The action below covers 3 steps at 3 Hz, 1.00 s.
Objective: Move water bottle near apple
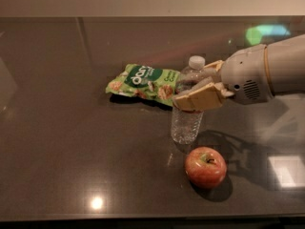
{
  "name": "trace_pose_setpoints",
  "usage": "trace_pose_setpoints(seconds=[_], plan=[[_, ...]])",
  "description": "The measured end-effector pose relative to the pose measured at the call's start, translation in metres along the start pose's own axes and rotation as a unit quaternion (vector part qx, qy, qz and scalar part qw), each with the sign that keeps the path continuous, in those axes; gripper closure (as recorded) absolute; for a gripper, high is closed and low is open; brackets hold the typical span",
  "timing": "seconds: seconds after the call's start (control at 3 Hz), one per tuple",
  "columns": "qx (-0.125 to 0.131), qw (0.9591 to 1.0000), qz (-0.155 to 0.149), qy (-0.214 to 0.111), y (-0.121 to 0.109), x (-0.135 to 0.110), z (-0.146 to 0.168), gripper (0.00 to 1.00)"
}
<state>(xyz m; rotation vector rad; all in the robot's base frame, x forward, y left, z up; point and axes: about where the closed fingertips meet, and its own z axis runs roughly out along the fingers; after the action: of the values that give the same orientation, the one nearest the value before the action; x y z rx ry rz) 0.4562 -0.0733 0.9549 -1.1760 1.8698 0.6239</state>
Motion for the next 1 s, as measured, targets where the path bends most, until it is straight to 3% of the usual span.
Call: trace_pose_setpoints(seconds=[1.0], plan=[[0.024, 0.9996, 0.002, -0.015, -0.0013, 0.0181, -0.0023, 0.22]])
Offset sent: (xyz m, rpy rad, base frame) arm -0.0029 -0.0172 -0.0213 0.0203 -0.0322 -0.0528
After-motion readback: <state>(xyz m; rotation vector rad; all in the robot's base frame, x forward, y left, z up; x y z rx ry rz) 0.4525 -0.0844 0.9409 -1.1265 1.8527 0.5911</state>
